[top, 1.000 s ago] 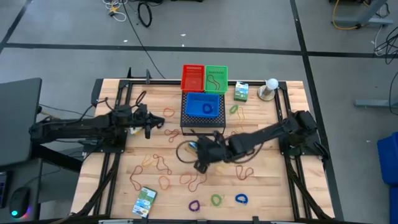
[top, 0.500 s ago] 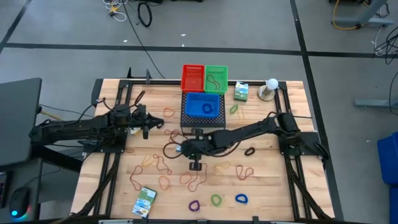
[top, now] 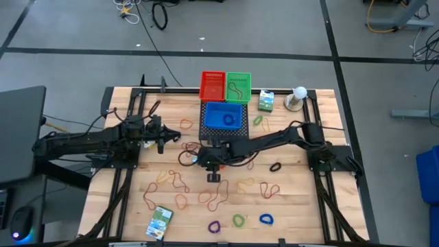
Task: Pick & Place Office Desk Supplies
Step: Put the yellow crayon box into the red bin on the shelf
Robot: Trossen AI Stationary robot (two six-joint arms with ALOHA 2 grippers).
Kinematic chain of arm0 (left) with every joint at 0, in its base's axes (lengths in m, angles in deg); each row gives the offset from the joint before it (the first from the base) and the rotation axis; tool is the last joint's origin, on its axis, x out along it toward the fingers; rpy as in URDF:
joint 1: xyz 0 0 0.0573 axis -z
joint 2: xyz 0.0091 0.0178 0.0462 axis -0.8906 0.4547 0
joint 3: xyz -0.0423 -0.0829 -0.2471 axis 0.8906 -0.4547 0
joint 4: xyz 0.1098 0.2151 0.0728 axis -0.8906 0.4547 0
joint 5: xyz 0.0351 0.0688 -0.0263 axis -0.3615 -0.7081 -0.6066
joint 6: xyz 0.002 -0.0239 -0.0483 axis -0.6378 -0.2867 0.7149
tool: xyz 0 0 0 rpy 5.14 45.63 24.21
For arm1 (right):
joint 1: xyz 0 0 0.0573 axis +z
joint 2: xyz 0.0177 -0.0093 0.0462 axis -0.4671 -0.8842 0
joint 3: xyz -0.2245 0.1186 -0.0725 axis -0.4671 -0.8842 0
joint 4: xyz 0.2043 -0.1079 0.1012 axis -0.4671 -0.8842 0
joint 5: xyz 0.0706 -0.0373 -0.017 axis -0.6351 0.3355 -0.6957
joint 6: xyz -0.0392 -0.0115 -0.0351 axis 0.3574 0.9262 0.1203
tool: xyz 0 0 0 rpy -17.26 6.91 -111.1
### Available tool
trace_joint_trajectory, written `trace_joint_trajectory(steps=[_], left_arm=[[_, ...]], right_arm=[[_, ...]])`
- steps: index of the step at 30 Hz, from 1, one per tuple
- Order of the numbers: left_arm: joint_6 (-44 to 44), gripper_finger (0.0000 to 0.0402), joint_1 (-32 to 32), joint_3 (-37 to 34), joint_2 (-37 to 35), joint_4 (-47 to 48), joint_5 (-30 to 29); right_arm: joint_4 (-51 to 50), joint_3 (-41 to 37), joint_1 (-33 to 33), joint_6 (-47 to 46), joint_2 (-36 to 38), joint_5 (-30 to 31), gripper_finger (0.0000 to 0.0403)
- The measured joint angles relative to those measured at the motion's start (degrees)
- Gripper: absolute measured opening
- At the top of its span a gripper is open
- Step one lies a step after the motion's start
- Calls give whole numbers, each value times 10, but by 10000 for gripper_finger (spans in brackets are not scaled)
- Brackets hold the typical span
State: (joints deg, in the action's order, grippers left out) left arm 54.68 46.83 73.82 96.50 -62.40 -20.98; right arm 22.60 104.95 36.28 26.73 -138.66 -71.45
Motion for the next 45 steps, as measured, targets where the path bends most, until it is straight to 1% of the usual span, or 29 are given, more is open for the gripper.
trace_joint_trajectory(steps=[2,4,7,9,12,16,21,23,26,29,31,33,35,37,40,41,42,45], left_arm=[[-1,7,0,0,0,3,2],[-2,7,0,0,0,5,5],[2,7,0,0,0,9,10],[5,7,0,0,0,15,13],[9,7,0,0,0,19,29],[9,7,0,0,5,17,43],[5,8,0,0,8,-9,91],[26,9,0,0,8,-15,92],[33,13,0,0,8,-15,103],[38,11,0,20,8,8,127],[31,6,0,58,8,50,136],[6,5,5,111,8,122,136],[-23,4,16,172,22,198,132],[-41,4,31,233,49,274,130],[-51,3,62,318,110,391,101],[-52,3,75,344,133,421,82],[-54,3,89,370,160,453,60],[-53,3,131,443,242,525,-9]], right_arm=[[-22,0,2,0,-1,-1,103],[-3,0,4,-1,-8,1,103],[-18,0,4,-5,-9,7,106],[-7,0,4,-6,-9,7,114],[-8,0,4,-17,-9,9,135],[-8,0,4,-26,-9,16,175],[-7,0,11,-53,0,16,228],[-9,0,15,-56,12,34,245],[-10,0,21,-69,36,56,261],[-24,0,27,-99,70,57,263],[-40,0,31,-132,102,60,251],[-75,1,34,-168,136,70,226],[-106,-3,40,-185,164,93,185],[-108,-32,46,-185,195,117,133],[-79,-122,50,-186,255,120,42],[-60,-160,50,-186,276,118,22],[-36,-199,50,-186,301,114,13],[53,-302,49,-201,375,112,21]])
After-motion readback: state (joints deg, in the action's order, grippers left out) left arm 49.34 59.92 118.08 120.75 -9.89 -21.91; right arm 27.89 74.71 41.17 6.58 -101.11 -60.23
